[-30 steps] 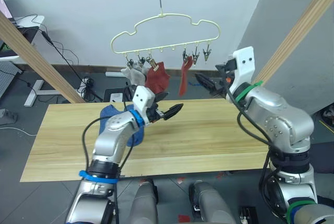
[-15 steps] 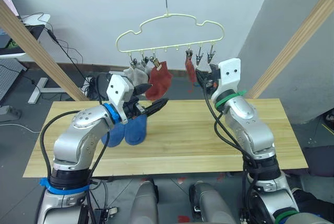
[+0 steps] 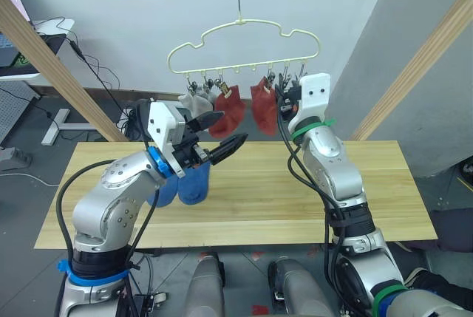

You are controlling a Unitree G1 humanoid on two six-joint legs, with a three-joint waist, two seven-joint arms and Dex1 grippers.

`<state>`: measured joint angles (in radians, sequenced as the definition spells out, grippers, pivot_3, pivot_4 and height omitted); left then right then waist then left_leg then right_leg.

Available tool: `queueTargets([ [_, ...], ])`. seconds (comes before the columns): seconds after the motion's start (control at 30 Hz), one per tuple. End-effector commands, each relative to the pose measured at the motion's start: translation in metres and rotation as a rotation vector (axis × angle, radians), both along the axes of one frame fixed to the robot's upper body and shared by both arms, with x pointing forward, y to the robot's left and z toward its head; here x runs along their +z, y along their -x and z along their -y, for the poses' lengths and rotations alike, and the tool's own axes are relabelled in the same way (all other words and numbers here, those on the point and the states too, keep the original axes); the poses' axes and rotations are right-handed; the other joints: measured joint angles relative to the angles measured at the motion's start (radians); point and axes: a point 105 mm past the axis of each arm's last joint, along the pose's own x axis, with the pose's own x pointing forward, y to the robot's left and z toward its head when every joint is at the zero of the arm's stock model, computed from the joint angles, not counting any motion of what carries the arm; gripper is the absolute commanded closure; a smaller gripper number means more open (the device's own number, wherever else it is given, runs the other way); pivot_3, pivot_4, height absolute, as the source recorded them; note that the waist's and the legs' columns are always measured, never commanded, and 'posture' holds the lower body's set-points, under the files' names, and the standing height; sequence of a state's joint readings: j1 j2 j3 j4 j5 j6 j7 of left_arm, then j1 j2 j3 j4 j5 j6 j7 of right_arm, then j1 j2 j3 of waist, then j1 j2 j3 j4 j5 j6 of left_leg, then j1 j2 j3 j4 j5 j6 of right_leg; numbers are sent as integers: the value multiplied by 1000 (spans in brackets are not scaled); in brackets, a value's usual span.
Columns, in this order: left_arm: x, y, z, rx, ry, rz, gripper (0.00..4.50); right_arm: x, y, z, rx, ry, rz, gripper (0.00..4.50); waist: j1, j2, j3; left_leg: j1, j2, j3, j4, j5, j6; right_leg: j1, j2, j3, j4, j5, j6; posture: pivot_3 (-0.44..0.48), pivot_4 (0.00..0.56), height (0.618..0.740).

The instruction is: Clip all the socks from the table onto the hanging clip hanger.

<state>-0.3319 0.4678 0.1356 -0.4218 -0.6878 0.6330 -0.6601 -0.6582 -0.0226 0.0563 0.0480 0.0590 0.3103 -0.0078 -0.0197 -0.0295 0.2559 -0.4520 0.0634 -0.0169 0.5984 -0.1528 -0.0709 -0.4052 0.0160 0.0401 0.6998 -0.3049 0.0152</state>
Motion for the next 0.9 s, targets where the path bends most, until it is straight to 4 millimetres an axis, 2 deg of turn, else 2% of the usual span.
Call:
queueTargets([
  [0.03, 11, 6, -1, -1, 12, 43, 0, 19, 0, 2, -28, -31, 69, 2376, 1, 0, 0, 0, 0, 0, 0, 0, 0, 0, 0, 0, 0, 0, 0, 105, 211, 740],
  [0.5, 10, 4, -2, 15, -2, 48, 0, 19, -7, -5, -25, -93, 46, 2376, 20, 0, 0, 0, 0, 0, 0, 0, 0, 0, 0, 0, 1, 0, 0, 111, 203, 740],
  [0.9, 8, 3, 1, 21, -9, 45, 0, 18, -16, 6, -82, -120, 25, 2376, 21, 0, 0, 0, 0, 0, 1, 0, 0, 0, 0, 0, 1, 0, 0, 112, 210, 740],
])
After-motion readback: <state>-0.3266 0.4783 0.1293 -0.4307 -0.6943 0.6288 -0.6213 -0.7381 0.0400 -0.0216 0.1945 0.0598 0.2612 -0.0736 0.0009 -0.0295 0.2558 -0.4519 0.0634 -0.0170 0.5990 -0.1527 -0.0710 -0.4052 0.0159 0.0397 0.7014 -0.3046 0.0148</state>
